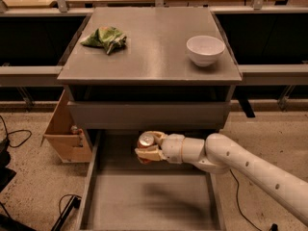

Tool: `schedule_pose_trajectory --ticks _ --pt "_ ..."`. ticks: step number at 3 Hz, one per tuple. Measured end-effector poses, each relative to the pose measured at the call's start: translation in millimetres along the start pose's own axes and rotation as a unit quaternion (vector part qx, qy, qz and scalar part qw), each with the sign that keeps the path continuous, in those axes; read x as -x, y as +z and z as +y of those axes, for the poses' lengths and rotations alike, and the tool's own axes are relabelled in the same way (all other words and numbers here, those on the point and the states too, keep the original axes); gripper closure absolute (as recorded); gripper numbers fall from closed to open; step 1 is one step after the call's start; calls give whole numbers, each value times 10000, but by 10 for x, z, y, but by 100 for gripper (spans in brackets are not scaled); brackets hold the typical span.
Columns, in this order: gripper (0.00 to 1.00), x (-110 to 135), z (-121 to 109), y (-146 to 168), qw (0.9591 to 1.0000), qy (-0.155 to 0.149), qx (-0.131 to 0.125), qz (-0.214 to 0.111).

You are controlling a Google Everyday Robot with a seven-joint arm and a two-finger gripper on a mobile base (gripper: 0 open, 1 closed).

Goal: Place coke can into middle drawer

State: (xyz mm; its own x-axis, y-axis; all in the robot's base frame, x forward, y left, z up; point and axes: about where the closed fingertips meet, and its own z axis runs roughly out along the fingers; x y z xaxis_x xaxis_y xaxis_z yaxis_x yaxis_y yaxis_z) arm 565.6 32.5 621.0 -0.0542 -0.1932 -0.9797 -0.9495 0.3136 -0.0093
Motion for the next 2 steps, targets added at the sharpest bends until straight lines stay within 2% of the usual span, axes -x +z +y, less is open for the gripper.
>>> schedule_pose_trajectory --ticks 1,2 --pt "100 -67 18 25 10000 72 21 -25" --pt "100 -523 -34 75 9997 232 51 -14"
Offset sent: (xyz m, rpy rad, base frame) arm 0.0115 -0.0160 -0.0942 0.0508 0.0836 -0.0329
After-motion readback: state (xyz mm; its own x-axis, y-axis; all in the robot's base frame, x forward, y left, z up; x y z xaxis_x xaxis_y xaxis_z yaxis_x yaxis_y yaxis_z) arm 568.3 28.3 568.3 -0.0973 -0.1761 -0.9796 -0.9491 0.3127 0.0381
